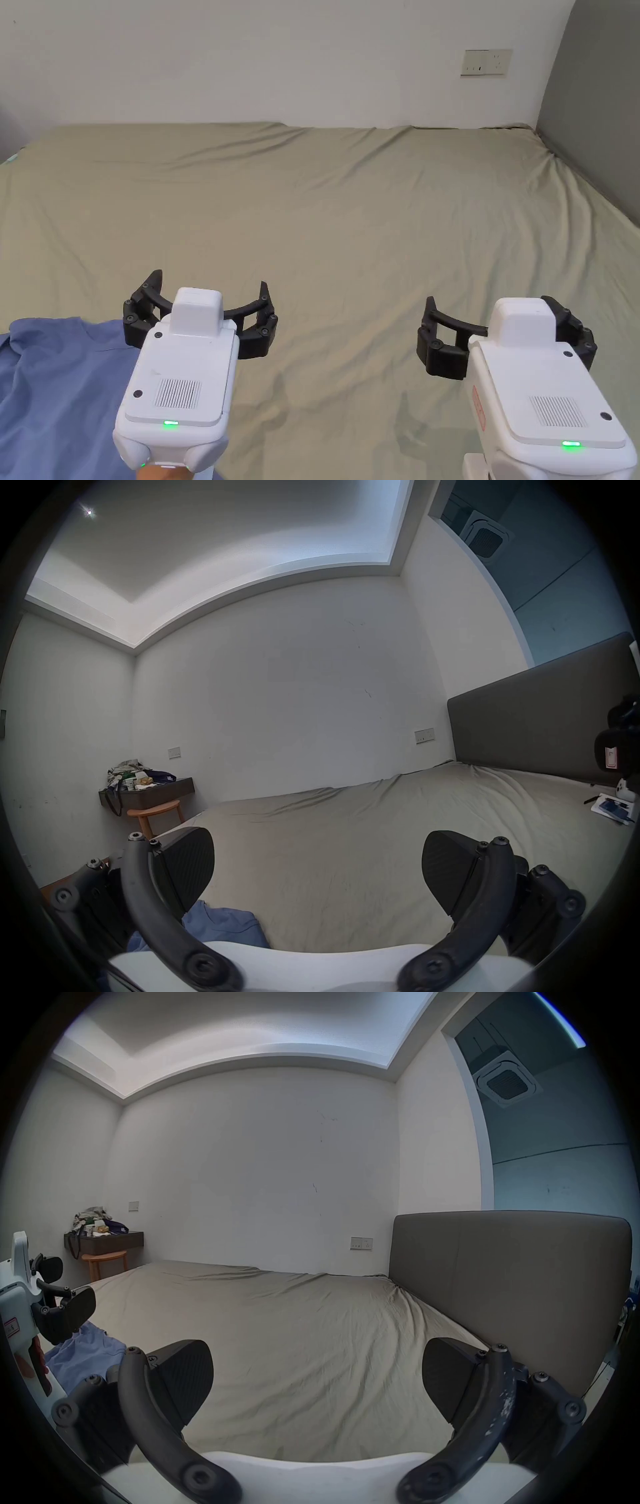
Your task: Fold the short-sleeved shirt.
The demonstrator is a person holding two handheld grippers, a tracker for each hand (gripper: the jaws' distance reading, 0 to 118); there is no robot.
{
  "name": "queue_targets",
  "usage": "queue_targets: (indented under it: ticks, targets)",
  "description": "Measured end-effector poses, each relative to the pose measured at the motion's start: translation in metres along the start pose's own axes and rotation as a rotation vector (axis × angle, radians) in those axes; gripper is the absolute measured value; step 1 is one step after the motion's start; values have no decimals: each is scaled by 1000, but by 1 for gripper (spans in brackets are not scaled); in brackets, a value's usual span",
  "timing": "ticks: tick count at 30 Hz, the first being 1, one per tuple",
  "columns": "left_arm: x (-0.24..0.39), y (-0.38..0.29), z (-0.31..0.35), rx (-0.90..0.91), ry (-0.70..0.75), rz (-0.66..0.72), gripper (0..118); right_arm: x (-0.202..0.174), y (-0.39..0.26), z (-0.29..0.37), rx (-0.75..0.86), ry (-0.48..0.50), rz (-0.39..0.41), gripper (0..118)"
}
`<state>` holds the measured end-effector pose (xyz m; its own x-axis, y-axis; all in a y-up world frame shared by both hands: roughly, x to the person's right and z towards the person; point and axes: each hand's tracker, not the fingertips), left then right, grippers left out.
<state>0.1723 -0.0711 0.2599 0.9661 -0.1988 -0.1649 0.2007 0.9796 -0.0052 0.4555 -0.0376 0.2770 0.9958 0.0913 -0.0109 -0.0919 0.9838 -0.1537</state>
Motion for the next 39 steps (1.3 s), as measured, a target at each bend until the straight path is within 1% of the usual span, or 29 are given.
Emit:
queue_targets:
  ticks: [32,38,39]
  targets:
    - [-5,5,2,10,4,18,118,3,6,3,22,3,14,118]
    - [-4,4,3,2,-4,20,111,3,7,3,26,1,19,118]
    - [-4,4,3,-5,-11,25,109,3,7,3,24,1,21,115]
